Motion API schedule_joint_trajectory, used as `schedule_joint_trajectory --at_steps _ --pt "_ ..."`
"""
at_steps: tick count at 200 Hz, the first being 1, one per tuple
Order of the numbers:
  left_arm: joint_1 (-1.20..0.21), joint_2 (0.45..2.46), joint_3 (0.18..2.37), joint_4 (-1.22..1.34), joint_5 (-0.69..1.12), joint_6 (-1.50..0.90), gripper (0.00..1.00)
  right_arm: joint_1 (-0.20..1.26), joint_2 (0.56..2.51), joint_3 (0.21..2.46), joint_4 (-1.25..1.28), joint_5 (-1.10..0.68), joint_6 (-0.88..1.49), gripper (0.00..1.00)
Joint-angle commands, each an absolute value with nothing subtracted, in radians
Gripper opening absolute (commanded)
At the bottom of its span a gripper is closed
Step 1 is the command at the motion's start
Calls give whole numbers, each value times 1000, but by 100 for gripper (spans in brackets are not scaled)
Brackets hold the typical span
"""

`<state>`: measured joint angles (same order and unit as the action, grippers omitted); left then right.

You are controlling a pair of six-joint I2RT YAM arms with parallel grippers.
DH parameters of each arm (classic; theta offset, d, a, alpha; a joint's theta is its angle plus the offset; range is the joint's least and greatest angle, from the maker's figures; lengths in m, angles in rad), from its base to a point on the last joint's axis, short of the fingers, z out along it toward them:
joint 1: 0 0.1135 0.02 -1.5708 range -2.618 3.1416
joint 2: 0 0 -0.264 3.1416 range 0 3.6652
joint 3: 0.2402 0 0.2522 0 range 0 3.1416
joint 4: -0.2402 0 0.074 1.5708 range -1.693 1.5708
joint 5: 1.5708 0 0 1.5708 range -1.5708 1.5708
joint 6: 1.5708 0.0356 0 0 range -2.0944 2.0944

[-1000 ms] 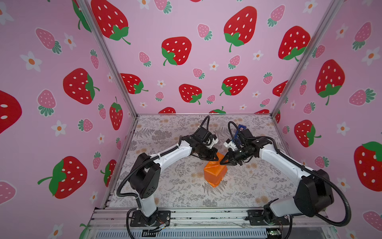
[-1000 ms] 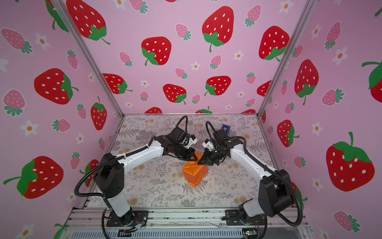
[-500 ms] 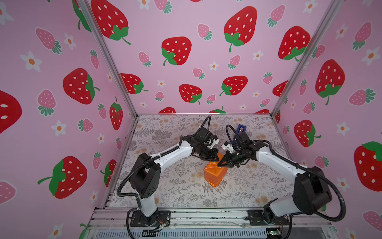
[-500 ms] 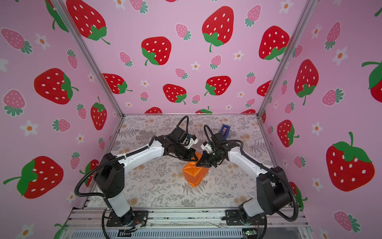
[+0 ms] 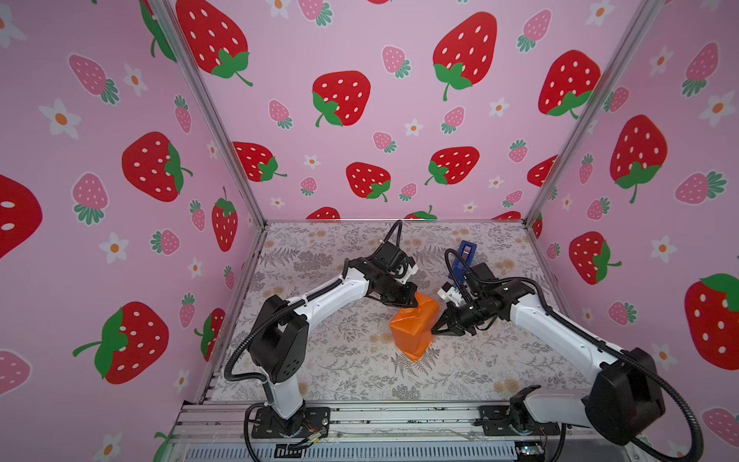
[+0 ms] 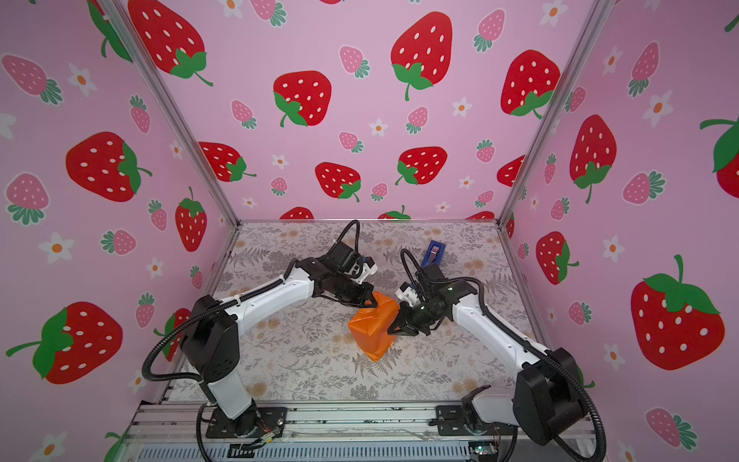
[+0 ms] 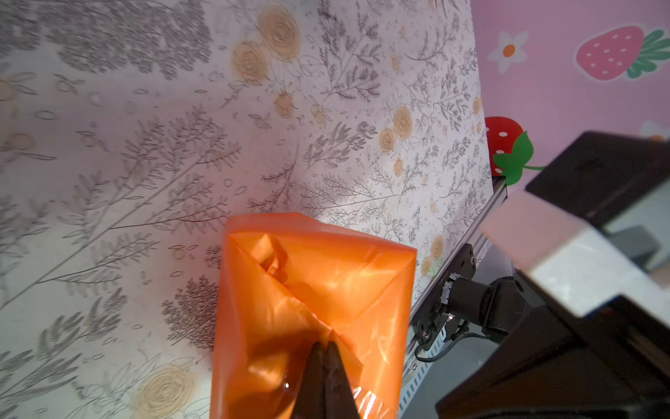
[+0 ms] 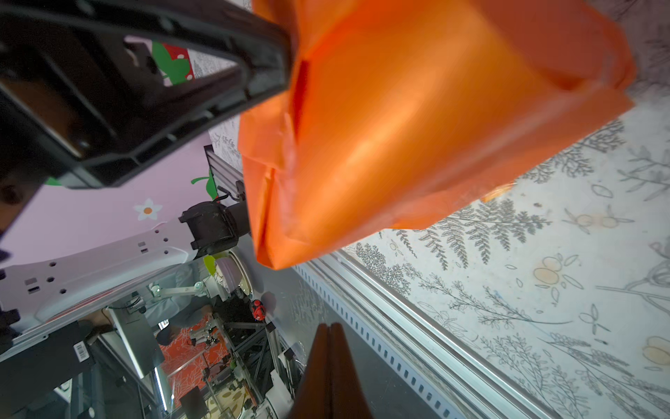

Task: Wrap a gift box in wrapping paper
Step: Lay the gift box flat at the center of the table.

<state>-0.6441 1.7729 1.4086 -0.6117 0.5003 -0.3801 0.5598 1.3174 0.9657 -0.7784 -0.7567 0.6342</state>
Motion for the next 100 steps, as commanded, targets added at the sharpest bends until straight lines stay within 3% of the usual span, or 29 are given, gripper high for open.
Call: schedule_joint_trajectory --at_steps 1,24,55,84,100 --pt "-545 1780 1328 -786 317 -343 2 551 1318 959 -742 -674 663 1" --pt "-452 1707 1286 -786 329 -333 5 551 1309 914 -680 -653 697 6" --pt "-345 1628 1238 -759 383 -325 21 558 1298 837 -552 -666 760 18" --pt "-315 1606 1211 -702 485 -322 43 586 1304 766 -346 -697 875 45" --pt "-315 1626 1203 -668 538 -328 48 601 1332 752 -242 -706 927 56"
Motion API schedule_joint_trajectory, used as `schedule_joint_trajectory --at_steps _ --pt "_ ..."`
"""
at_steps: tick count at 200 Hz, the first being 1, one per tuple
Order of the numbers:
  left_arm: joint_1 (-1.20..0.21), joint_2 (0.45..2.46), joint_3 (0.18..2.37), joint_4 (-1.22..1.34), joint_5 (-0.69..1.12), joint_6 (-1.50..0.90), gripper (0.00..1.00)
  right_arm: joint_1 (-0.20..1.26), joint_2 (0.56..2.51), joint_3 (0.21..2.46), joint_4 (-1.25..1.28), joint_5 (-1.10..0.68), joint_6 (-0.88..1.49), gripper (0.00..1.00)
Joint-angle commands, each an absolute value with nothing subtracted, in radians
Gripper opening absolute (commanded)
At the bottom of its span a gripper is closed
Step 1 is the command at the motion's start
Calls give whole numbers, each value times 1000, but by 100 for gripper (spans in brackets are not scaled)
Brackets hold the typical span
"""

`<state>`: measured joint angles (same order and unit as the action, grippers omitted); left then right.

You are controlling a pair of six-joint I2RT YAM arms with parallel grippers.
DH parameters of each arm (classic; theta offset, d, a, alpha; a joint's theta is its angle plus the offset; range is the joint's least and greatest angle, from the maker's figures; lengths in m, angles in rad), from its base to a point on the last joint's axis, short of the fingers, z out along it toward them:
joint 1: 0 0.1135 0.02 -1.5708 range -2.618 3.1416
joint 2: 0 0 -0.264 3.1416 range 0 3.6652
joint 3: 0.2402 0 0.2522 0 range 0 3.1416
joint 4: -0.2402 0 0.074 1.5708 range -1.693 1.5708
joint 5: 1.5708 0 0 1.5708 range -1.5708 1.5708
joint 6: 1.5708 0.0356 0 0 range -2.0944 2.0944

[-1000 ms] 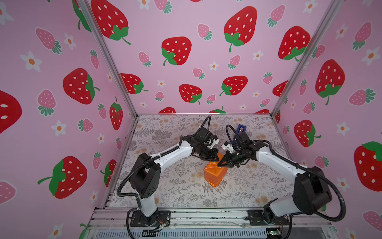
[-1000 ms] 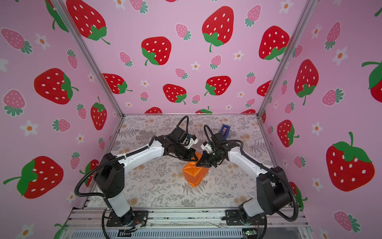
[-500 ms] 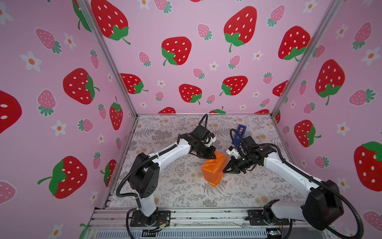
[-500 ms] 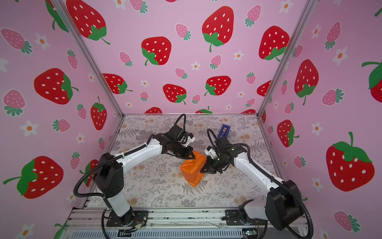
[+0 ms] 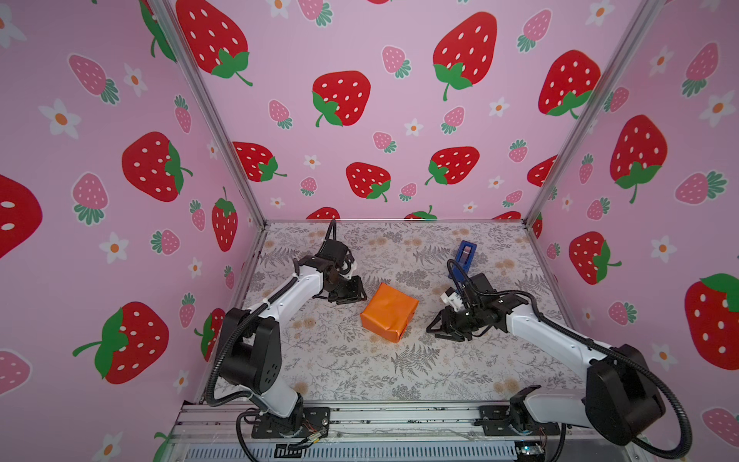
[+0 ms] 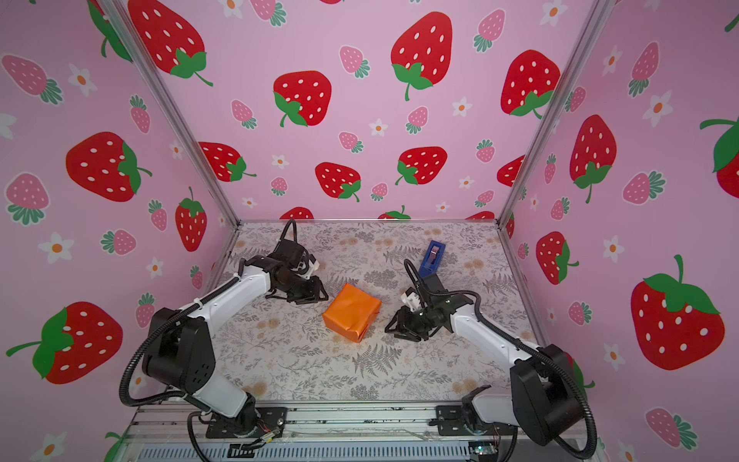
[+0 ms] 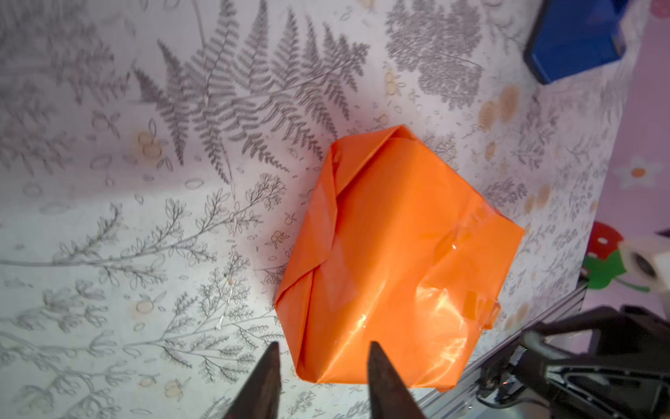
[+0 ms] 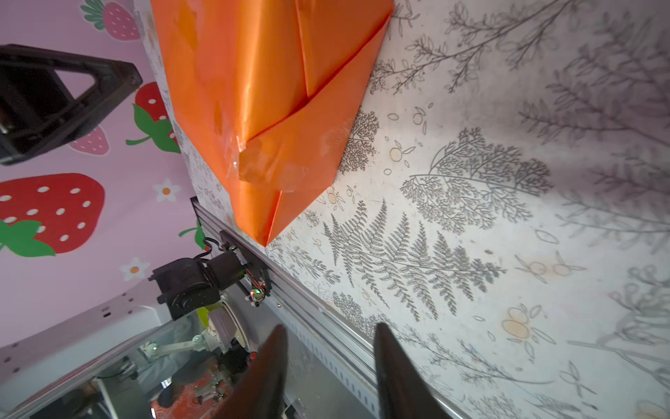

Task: Wrap a gift box in wrapping paper
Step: Lay the gift box flat at the center of the table, then smooth out the wrapping paper on the gift box.

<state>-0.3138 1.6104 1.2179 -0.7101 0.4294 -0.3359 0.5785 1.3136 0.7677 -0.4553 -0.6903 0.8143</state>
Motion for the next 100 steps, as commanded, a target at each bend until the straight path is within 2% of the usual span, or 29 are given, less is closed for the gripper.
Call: schedule_joint_trajectory --at_steps 1,60,80,100 --pt "-316 1627 1202 -667 540 -329 49 602 1335 752 -235 -706 929 56" --pt "-319 1729 1197 -716 420 -302 51 662 1563 858 -45 -718 969 76" --pt "-319 1742 1185 -719 417 -299 50 667 1622 868 -40 -715 951 76" --pt "-319 1748 1170 -722 405 -302 49 666 1664 870 -80 -706 906 68"
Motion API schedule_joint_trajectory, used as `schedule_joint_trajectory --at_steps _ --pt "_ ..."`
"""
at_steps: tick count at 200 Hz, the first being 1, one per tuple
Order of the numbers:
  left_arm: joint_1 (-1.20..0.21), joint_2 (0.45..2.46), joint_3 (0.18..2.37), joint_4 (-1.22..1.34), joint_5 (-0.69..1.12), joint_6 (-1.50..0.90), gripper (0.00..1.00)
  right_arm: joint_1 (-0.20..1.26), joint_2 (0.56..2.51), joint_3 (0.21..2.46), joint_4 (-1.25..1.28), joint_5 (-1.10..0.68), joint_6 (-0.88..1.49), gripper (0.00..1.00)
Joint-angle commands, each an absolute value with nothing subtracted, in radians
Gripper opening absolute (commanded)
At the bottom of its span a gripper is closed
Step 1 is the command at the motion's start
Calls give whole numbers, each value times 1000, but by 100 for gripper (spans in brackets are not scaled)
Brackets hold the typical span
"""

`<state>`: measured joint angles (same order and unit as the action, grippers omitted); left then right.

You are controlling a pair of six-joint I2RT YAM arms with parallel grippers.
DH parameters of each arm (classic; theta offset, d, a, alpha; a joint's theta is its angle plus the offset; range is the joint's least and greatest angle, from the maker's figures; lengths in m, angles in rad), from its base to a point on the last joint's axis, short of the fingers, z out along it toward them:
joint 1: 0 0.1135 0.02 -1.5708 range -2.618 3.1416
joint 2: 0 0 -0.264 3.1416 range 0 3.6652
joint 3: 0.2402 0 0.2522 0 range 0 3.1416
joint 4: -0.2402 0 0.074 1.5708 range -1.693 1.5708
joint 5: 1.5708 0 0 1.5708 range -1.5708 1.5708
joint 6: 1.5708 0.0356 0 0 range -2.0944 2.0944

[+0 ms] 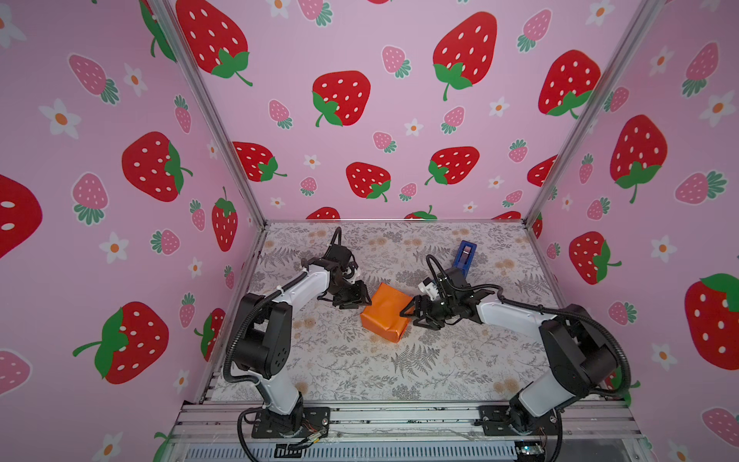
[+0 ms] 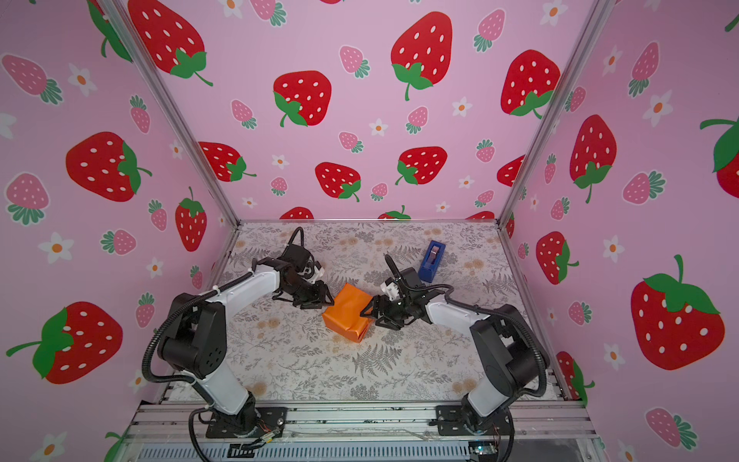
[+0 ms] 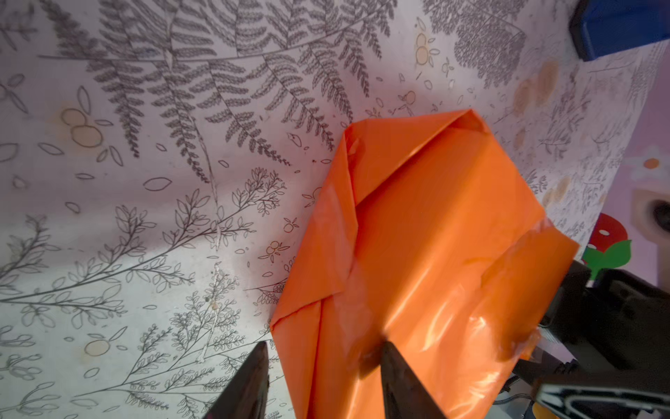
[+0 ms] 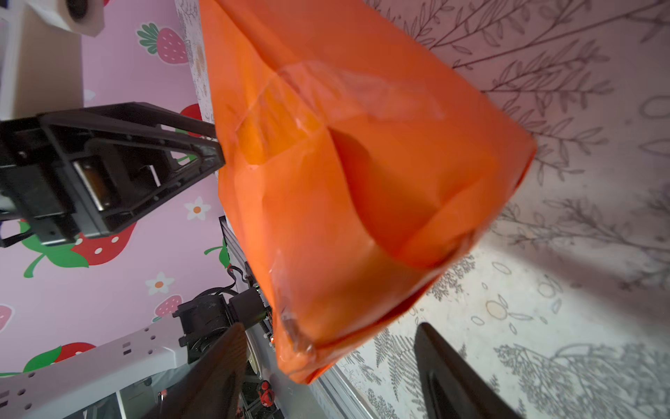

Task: Wrap a gift box in wrapping paper
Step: Smooth out the wrapping paper on the gift box.

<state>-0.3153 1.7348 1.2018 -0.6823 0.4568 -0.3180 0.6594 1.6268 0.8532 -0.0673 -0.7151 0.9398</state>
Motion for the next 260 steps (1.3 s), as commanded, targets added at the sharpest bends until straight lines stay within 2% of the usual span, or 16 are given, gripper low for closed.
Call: schedule_joint_trajectory --at_steps 1,31,42,62,100,127,172,192,197,234,260 --pt "-319 1747 1168 -722 403 -301 48 665 1665 870 -84 -703 902 67" --pt "-319 1747 1142 -742 351 -320 46 643 1693 863 -148 -645 845 45" --pt "-318 1737 1123 -737 347 -330 45 630 1694 867 -171 -625 828 42" --pt "-319 1709 1089 -724 373 -352 45 609 1690 894 -197 -601 801 43" --pt "-324 1621 1063 -668 491 -404 46 567 1690 982 -247 -635 727 59" --pt "-324 1620 1154 -676 467 -393 50 543 1705 1010 -229 -675 734 60" --pt "-319 1781 1359 -726 455 -342 52 529 1788 1109 -199 -688 731 57" --pt "-319 1850 1425 -736 465 -336 52 517 1836 1137 -199 -677 728 52" --pt "-319 1862 1433 -736 462 -336 51 514 1849 1144 -206 -674 725 47" --pt "-318 1928 1456 -764 390 -321 42 498 1874 1137 -194 -652 716 28" --pt "-310 1926 1434 -749 377 -321 39 495 1890 1148 -126 -691 719 19"
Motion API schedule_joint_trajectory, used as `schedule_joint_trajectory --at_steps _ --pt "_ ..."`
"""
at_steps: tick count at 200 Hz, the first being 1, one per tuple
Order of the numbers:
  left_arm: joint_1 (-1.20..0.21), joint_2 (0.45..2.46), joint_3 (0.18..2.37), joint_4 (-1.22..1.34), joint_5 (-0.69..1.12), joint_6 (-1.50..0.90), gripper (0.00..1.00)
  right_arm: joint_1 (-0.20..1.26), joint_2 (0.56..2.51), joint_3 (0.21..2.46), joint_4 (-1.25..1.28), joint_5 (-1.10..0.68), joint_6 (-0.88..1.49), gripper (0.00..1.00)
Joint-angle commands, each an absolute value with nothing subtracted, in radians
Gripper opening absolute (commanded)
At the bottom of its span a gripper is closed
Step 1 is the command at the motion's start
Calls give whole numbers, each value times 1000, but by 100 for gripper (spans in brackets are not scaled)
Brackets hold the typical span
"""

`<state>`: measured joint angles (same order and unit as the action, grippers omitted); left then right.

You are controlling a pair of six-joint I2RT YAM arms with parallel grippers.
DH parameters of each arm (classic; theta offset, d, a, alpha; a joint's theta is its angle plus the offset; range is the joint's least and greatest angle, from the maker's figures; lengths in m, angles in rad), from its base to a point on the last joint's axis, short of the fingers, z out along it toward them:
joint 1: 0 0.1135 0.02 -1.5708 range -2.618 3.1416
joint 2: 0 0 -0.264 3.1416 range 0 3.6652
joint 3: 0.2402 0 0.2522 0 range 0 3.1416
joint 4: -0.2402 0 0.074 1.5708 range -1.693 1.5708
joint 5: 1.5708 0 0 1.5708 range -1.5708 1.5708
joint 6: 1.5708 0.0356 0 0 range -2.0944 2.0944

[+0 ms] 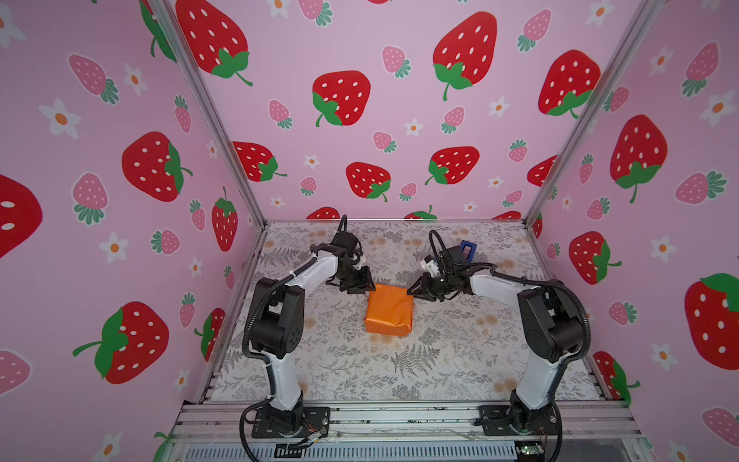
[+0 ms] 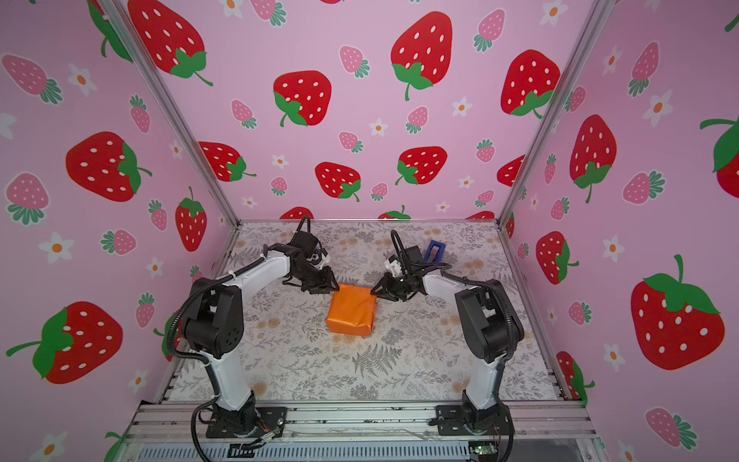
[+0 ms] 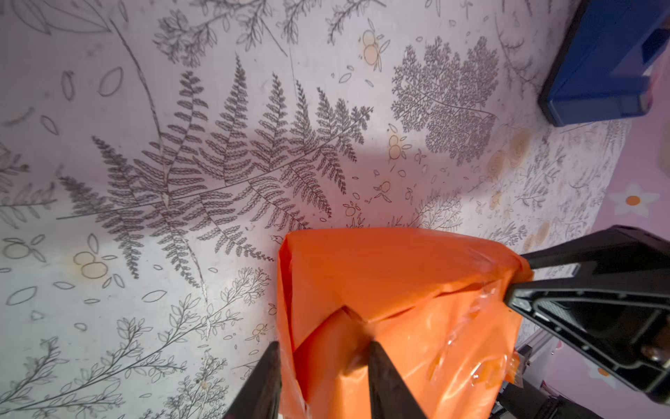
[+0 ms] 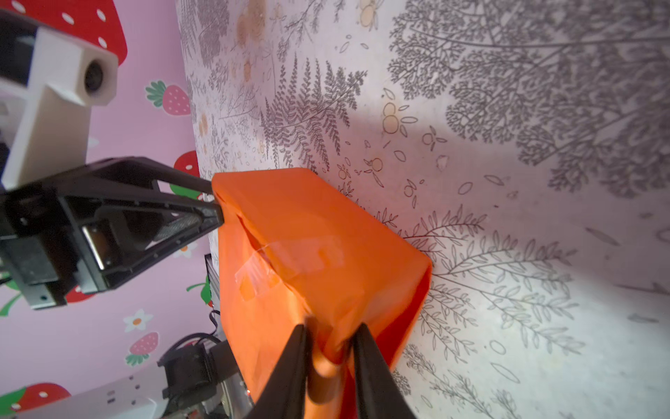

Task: Wrap a gift box in wrapping paper
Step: Smooth out the wrapping paper on the gift box.

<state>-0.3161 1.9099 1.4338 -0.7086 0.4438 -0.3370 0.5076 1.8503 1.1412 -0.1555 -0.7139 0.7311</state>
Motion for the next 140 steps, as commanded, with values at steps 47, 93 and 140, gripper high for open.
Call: schedule_joint_trajectory --at_steps 47,93,140 --pt "-288 1809 1400 -735 383 -342 46 499 1838 1200 -209 -695 678 38" --pt "-315 1618 1212 -700 468 -404 49 543 1678 1021 -232 -791 666 60" --pt "-409 1582 1073 -661 485 -434 49 605 1651 940 -244 -812 645 52"
